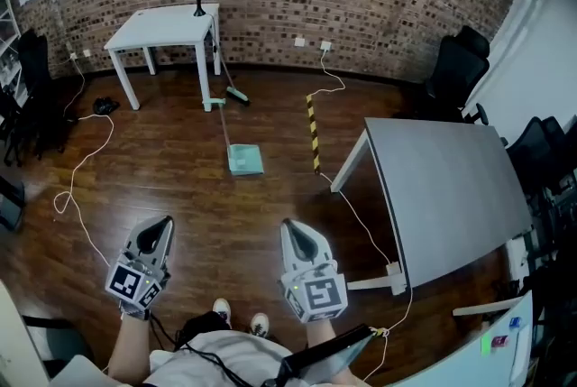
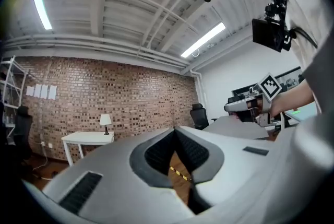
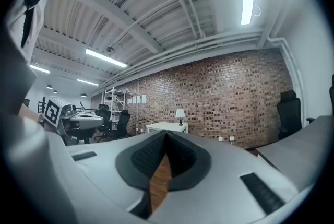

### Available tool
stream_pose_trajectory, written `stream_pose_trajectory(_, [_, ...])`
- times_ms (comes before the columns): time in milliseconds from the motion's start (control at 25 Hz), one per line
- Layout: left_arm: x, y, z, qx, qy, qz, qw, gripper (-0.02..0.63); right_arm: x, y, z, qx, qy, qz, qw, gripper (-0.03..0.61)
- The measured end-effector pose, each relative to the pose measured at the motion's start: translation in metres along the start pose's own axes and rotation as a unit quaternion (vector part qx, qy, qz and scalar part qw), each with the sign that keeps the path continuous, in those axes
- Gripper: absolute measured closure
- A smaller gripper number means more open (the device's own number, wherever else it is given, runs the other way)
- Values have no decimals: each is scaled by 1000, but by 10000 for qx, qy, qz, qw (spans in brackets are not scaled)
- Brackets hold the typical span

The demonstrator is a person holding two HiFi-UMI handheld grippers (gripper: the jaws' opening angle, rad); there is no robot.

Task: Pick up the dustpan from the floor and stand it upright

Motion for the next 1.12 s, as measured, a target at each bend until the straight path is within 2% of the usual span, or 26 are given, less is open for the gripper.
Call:
stream_pose_trajectory(320, [-16, 13, -16, 1, -58, -33, 10000, 615, -36, -6, 3, -35, -248, 32, 9997, 591])
stream_pose_trajectory(520, [-23, 7, -17, 2, -51, 15, 10000, 617, -28, -16, -2, -20, -139, 76, 9999, 591])
stream_pose_trajectory(760, [-19, 11, -16, 46, -35, 213, 9998, 617, -21, -24, 0, -103, -352, -32, 9993, 592])
stream_pose_trajectory(1120, [-16, 4, -12, -15, -13, 286, 9996, 617, -16, -34, -5, -223, -344, -84, 9991, 592])
Point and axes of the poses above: the fingertips, and each gripper's own axes: x forward along the fingers, y to its right, z out of its underside, the point moved 7 cm from there along -x, backward along the fingers, and after that the axes turned 2 degrees about x, right-handed, at the moved point
